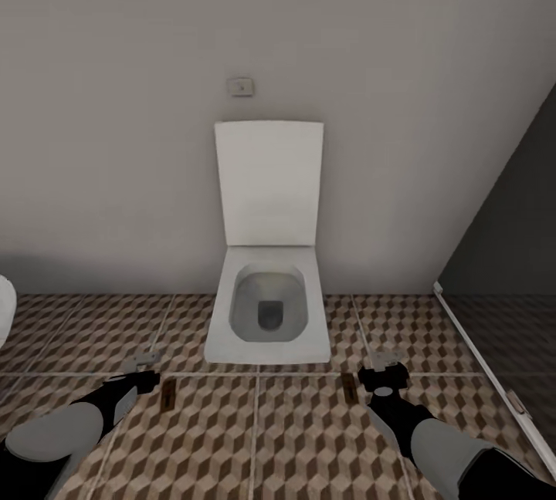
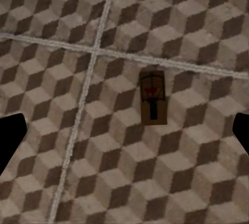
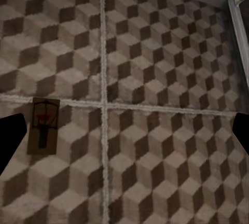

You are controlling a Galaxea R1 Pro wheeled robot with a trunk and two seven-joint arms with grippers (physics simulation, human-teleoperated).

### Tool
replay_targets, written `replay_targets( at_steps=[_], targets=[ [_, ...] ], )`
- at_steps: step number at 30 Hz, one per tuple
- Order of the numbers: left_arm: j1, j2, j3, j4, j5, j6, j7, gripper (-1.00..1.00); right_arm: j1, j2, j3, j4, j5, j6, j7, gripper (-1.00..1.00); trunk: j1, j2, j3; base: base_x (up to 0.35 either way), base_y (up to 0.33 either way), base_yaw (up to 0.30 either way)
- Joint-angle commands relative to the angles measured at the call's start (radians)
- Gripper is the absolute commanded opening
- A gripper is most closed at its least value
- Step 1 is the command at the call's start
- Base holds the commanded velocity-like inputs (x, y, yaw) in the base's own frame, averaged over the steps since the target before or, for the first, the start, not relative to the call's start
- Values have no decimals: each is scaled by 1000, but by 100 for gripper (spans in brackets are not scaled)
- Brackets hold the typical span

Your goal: Take the four mousetraps from the cabinet in the bathroom and place them on the bathroom floor. Make sure all four end up on the same floor surface, and ensure that at least two of them are either under or directly next to the same bathroom sink.

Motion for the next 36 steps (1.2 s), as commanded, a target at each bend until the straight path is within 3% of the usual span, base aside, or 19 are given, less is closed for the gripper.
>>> replay_targets(
  at_steps=[1,23,36],
  targets=[
    [-1,0,-8,0,7,3,3,100,0,-1,7,0,-11,-4,-2,100,-5,7,2,-333,0,0],
    [0,-2,-9,-1,7,3,3,100,0,-1,9,0,-10,-5,-1,100,-89,161,71,-322,0,0],
    [0,-4,-9,-1,7,3,3,100,1,-1,11,-1,-9,-19,-1,100,-139,252,112,-113,0,0]
  ],
)
